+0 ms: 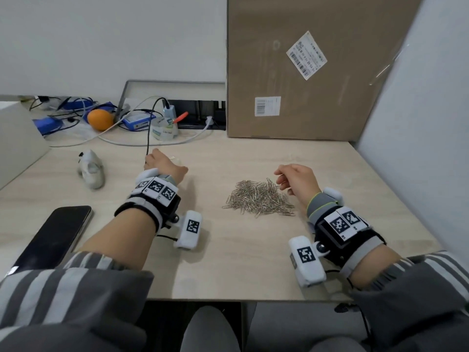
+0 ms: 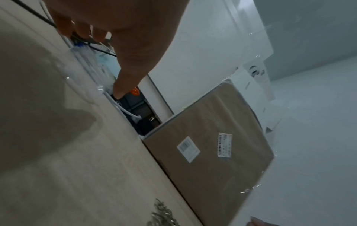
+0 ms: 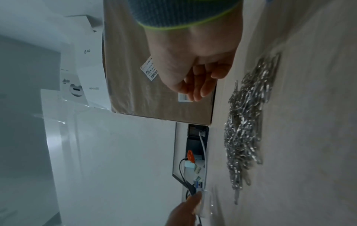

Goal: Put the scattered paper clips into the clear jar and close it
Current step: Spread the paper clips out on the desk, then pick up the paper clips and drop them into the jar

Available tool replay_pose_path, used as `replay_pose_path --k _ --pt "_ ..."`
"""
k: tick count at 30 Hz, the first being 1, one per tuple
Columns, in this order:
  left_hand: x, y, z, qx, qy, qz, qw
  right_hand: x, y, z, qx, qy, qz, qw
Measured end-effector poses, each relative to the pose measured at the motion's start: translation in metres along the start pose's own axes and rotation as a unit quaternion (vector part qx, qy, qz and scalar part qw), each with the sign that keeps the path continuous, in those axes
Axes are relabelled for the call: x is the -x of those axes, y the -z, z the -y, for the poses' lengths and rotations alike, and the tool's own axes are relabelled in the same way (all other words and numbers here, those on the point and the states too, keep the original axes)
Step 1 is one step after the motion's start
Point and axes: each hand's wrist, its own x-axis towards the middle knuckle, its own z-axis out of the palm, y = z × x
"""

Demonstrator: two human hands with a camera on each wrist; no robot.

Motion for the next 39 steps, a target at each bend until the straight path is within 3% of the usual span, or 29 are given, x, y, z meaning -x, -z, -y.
replay_pose_path --k 5,9,11,14,18,21,26,34,39 --pt "-0.013 -0.003 0.002 -0.004 0.010 0.053 0.999 -0.009 -0.001 0.001 -0.023 -0.002 -0.003 1.000" --pt "-0.002 -0.006 -0.011 0.068 -0.063 0.043 0.995 -0.016 -0.002 0.000 -0.020 -0.013 0.023 0.999" --pt "0.013 -0.010 -0.023 0.144 -0.123 0.074 0.979 -0.018 -0.002 0.000 0.023 0.008 0.044 0.999" --pt "0.042 -0.024 -0.040 0.242 -0.156 0.157 0.945 -0.021 -0.003 -0.006 0.127 0.078 0.075 0.986" --pt "0.063 -0.043 -0.050 0.259 -0.198 0.202 0.923 -0.021 -0.001 -0.011 0.262 0.100 0.101 0.955" --pt "0.070 -0.050 -0.050 0.271 -0.209 0.223 0.913 -0.019 -0.001 -0.012 0.344 0.106 0.121 0.925" --pt "0.075 -0.057 -0.043 0.289 -0.213 0.238 0.902 -0.018 0.002 -0.014 0.380 0.106 0.140 0.908" --pt "0.078 -0.063 -0.038 0.306 -0.210 0.254 0.893 -0.016 0.001 -0.013 0.395 0.140 0.138 0.898" --pt "0.078 -0.064 -0.038 0.310 -0.209 0.253 0.892 -0.014 0.003 -0.010 0.388 0.158 0.102 0.903"
